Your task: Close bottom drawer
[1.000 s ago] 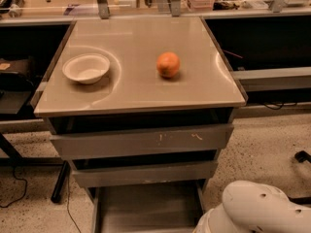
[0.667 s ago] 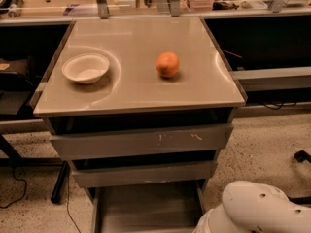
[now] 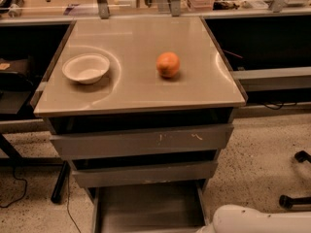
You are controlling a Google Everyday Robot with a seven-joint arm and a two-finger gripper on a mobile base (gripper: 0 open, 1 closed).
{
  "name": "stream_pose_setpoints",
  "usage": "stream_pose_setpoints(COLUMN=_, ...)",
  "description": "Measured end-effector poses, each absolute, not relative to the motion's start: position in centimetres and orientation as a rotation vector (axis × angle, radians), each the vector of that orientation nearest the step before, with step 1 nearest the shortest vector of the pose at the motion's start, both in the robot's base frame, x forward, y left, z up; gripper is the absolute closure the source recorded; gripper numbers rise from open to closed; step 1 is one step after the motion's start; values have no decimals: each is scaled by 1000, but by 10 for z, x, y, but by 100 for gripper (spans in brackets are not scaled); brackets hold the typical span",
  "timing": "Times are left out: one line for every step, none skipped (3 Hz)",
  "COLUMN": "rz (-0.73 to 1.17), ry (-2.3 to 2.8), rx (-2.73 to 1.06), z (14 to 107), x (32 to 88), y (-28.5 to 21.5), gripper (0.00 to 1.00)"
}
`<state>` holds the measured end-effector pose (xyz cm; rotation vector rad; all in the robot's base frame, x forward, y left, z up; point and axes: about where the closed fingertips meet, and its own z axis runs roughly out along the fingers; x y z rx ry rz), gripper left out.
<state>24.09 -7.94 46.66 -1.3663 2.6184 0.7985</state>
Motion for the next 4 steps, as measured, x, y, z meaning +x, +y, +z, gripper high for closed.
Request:
stream_pose_setpoints(rz=816, ry=2649, rx=-1247, z=404, x=258, y=-79, gripper=100)
stream_pose_setpoints(rz=871, ry=2677, rx=-1159, z=347, x=268, y=-75, gripper=100)
stream_pose_setpoints(rz=971, ry=2713, rx=-1134, z=324, x=243, y=-63, gripper=100)
stream_pose_setpoints(rz=972, ry=2714, rx=-1134, z=324, x=242, y=-63, gripper=100)
